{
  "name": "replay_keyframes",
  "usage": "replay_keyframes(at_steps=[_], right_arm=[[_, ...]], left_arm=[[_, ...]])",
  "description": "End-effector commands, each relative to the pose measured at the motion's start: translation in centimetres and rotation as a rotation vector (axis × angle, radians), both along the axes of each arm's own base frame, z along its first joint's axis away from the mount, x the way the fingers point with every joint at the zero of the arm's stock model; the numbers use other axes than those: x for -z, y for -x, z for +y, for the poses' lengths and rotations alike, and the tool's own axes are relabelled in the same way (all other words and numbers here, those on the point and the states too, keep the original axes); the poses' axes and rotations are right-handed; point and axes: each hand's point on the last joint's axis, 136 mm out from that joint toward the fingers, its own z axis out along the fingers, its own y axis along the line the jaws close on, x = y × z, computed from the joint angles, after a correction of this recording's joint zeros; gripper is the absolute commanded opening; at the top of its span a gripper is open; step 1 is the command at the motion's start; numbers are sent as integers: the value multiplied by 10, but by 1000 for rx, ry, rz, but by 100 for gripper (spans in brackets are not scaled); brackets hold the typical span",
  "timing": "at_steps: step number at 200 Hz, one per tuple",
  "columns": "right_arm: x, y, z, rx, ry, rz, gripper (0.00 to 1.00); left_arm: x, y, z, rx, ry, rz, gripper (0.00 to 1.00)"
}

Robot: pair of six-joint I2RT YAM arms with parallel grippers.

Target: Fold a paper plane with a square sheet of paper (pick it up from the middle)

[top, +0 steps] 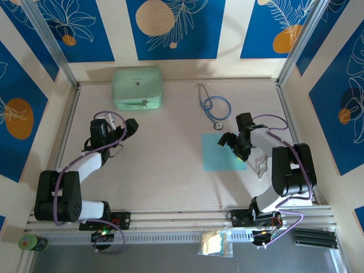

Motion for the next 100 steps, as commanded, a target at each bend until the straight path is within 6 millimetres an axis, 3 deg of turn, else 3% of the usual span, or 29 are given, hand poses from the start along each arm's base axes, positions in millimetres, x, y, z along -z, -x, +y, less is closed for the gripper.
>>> replay_keyframes(at_steps=[1,16,41,74,100], right_arm=[[6,9,-3,40,42,58,95],[9,15,-2,79,71,83,95],[17,22,20,136,76,112,95],[21,25,61,200,67,133,95],[18,22,106,244,18,146,94]], left_arm=[[-7,-4,-10,35,34,-9,99],[-4,-4,-11,38,34,5,99],[1,-4,-14,45,34,38,100],[9,0,-15,40,33,78,99],[15,1,-18,35,40,122,99]])
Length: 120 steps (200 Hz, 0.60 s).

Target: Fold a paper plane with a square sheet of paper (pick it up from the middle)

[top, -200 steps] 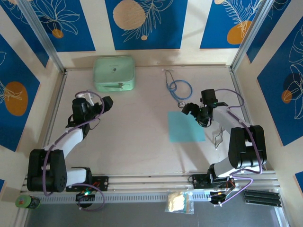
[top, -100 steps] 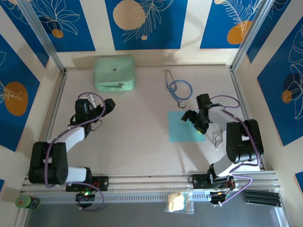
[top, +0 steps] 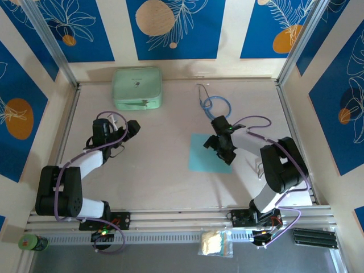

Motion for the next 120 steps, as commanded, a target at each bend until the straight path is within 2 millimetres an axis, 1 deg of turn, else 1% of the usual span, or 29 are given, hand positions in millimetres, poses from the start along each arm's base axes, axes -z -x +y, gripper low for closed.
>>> replay_keyframes(at_steps=[1,27,42,50,66,77,86,104,120], right_arm=[[12,12,34,132,-49,88,94],[5,6,79,156,-130,66,88],[-5,-4,100,128,-169,46,88],[-12,-11,109,106,-200,28,88],[-27,-23,119,73,-260,-32,88],[-42,-29,118,47,-281,-92,88],[-54,-33,112,24,-286,-151,89],[-73,-38,88,2,-263,-252,91],[-81,-41,61,-10,-234,-309,96]], left_arm=[[-1,-3,-7,6,20,41,99],[3,-1,-17,22,14,86,99],[6,1,-24,26,-9,122,99],[9,3,-27,28,-28,143,99],[13,8,-39,54,-72,174,99],[17,12,-48,74,-105,207,99],[20,16,-56,91,-134,235,99],[24,25,-73,136,-211,278,99],[28,36,-91,187,-286,308,99]])
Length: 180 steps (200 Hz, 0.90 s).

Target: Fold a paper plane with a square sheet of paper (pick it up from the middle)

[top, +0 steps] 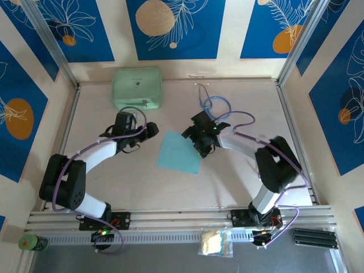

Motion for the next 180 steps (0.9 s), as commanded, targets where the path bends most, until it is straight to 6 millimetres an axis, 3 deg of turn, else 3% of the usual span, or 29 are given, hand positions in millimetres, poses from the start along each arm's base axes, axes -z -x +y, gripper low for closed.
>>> replay_keyframes(at_steps=[1,31,73,138,180], right_arm=[[-23,-10,-35,-12,38,-130,97],[-29,-11,-79,-50,122,-202,99],[-27,-11,-118,-48,170,-223,99],[-19,-8,-142,15,98,-195,99],[-16,-8,-146,26,72,-187,99]], left_arm=[[12,19,-12,51,-148,84,99],[15,34,-41,165,-288,115,99],[25,46,-77,329,-475,141,99],[43,50,-128,496,-629,162,100],[56,42,-130,486,-728,206,96]])
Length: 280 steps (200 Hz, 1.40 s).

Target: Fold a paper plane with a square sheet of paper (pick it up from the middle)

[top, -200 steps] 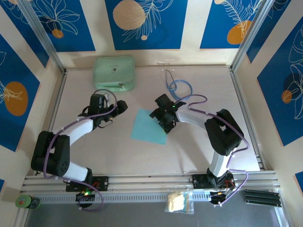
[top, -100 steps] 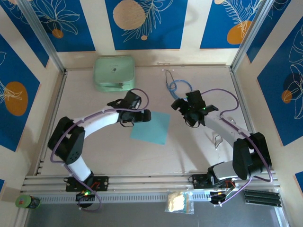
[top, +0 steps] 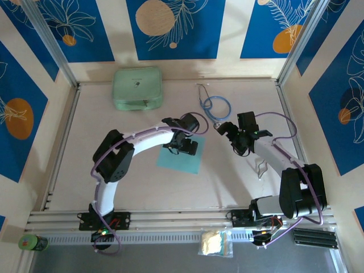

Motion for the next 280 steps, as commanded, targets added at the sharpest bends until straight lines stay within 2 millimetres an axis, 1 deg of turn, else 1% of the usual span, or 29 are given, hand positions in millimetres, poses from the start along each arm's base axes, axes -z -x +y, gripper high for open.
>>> replay_keyframes(at_steps=[1,28,63,104,123,155,200,233,280], right_arm=[[-6,1,5,-28,-40,-21,99],[-3,1,5,-29,-42,-10,99],[0,2,6,-30,-48,5,99],[5,1,8,-30,-58,24,99],[7,1,9,-35,-57,29,99],[3,-2,4,-41,-36,16,100],[1,-4,1,-36,-28,17,100],[3,-4,1,-33,-34,22,100],[4,-4,2,-32,-40,28,100]], left_arm=[[6,0,12,7,-115,17,96],[10,1,4,6,-81,35,94],[17,4,3,5,-86,61,94],[25,7,-1,0,-77,83,91],[30,8,0,8,-90,90,90],[45,13,11,0,-140,116,88],[59,23,16,-16,-137,145,86],[62,26,16,-15,-128,153,85],[58,24,18,-16,-128,136,83]])
